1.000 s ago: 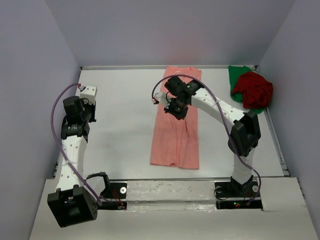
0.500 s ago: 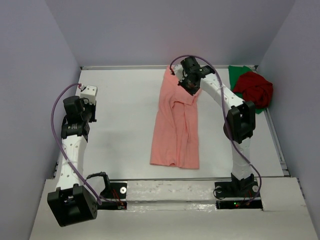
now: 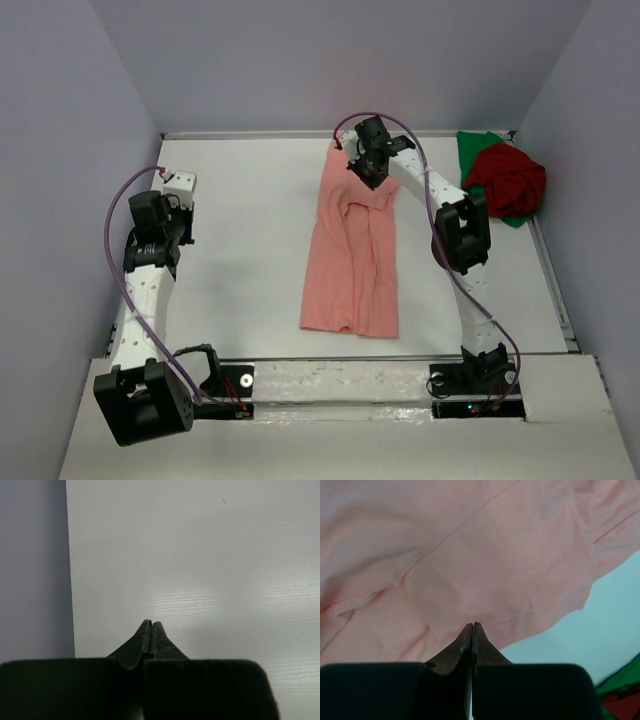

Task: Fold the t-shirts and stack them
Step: Rotate the tshirt 90 degrees

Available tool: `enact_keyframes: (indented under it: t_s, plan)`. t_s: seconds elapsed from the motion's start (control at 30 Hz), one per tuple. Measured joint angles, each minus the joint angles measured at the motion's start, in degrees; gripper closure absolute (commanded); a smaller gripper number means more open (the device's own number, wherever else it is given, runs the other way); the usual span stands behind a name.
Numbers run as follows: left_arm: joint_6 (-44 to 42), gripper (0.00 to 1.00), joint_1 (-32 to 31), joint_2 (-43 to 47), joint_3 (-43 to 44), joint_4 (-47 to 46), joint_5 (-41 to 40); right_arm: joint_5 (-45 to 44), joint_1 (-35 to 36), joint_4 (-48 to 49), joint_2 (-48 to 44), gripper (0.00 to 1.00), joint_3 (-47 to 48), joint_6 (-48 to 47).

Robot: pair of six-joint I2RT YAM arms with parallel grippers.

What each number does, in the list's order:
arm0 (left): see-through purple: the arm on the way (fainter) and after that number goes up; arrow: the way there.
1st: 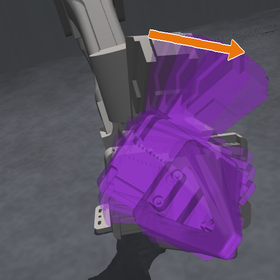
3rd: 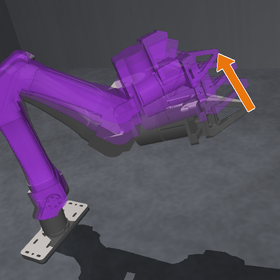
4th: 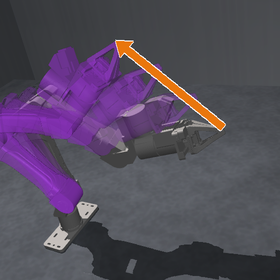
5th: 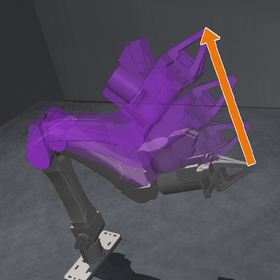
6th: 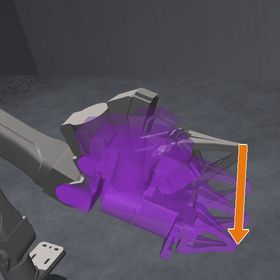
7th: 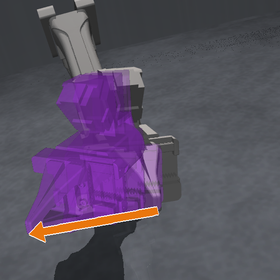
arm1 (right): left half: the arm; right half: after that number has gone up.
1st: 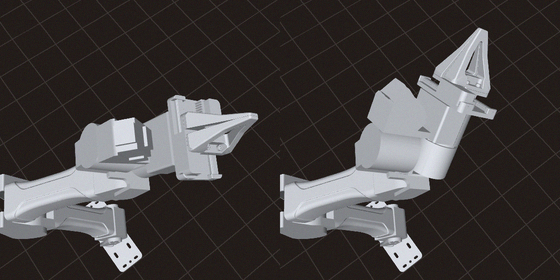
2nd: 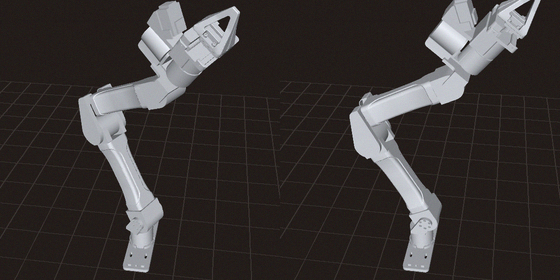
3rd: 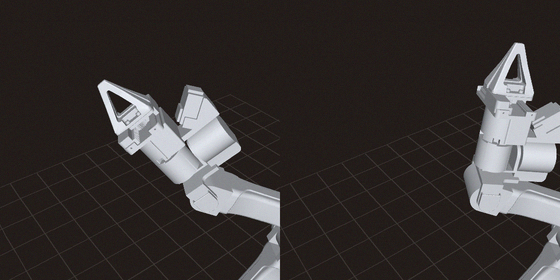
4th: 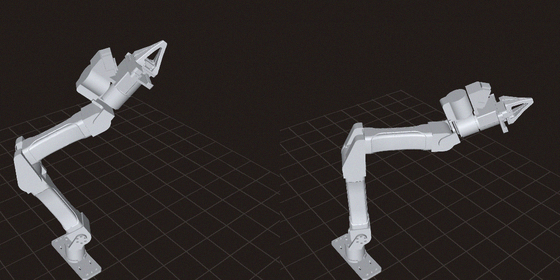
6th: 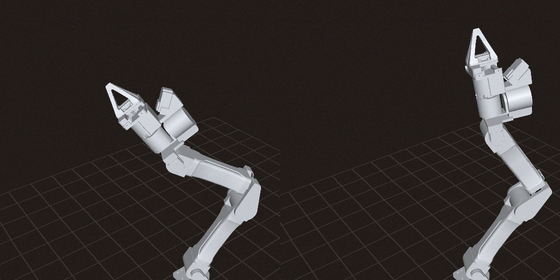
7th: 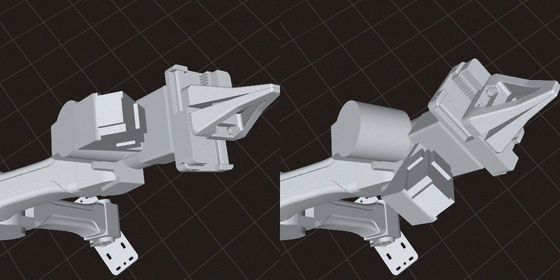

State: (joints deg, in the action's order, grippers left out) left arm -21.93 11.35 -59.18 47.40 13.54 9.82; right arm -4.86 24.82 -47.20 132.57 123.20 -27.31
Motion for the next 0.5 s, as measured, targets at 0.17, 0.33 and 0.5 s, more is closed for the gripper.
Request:
enact_keyframes:
  t_s: [0.17,0.33,0.5]
  plan:
    - [0.0,1.00,0.0,-0.6,0.3,0.0,0.0,0.4,-1.2,0.4,5.0,1.00,1.8,0.1]
    - [0.0,1.00,0.0,-1.0,0.4,0.1,0.0,0.4,-1.9,0.3,7.7,1.00,2.7,0.2]
    - [0.0,1.00,0.0,-1.0,0.4,0.1,0.0,0.5,-2.3,0.2,8.6,1.00,3.9,0.1]
